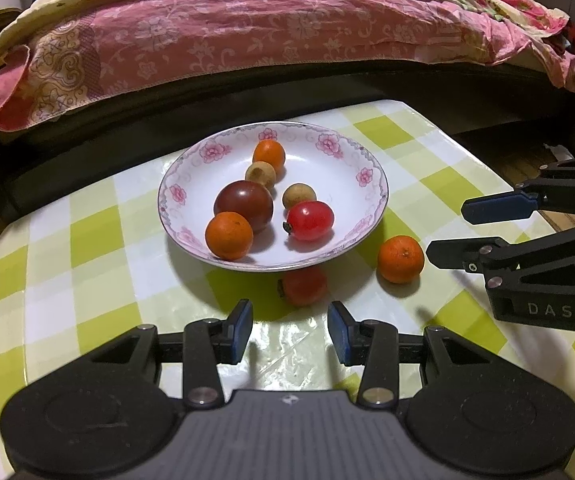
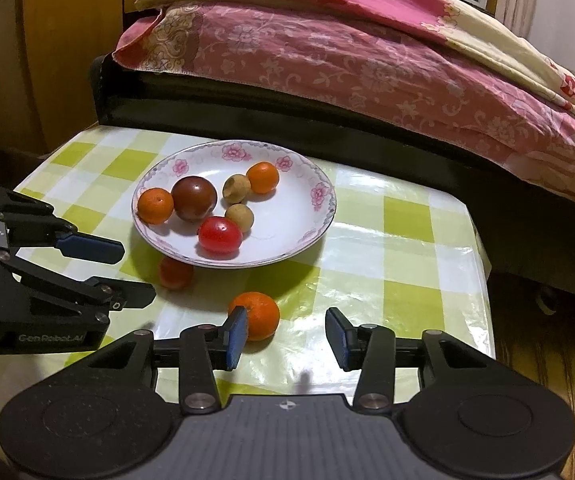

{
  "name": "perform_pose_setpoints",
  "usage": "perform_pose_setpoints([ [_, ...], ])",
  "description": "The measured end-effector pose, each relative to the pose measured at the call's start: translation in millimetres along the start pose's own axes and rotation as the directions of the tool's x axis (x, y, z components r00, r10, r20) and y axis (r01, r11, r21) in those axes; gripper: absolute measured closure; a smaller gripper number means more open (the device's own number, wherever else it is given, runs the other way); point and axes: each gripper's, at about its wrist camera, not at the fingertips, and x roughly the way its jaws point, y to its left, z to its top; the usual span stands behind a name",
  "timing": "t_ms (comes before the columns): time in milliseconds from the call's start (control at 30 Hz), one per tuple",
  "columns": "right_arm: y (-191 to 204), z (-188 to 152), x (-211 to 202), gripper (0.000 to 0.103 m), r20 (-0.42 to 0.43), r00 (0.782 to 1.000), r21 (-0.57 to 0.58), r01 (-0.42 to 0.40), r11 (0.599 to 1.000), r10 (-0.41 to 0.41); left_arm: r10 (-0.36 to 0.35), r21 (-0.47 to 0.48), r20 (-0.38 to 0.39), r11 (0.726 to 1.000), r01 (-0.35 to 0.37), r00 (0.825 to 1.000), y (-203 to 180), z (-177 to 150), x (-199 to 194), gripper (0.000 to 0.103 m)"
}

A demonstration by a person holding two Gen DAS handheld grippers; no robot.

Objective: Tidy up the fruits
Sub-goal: 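Grasp another red cherry tomato with the left gripper while the right grasps the last mandarin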

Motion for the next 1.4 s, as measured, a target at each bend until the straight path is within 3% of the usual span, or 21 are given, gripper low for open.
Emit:
perform_pose_setpoints([
  [600, 10.3, -2.2, 5.6, 0.064, -0.018, 1.000, -0.036, -0.009, 0.999, 0.009, 0.002, 0.010, -0.001, 1.000, -0.002, 1.000, -0.6, -0.9, 2.4, 0.053],
  [900, -4.6, -8.7, 12.4, 0.064, -0.031, 0.997, 0.042, -0.066, 0.997, 0.067, -0.020, 0.006, 0.005, 1.000, 0.020, 1.000, 1.3, -5.0, 13.4, 0.053],
  [1300, -4.1, -9.8, 27.2, 0.063, -0.025, 0.995, 0.050, -0.095, 0.994, 0.096, -0.009, -0.025, 0.084, 1.000, 0.011, 0.996, -8.3, 0.3, 37.8, 0.054],
  [1400, -1.7, -6.6, 31.8, 0.064, -0.021, 0.993, 0.044, -0.111, 0.993, 0.112, -0.005, -0.033, 0.091, 0.999, 0.008, 0.996, -5.3, 0.0, 37.8, 0.059],
])
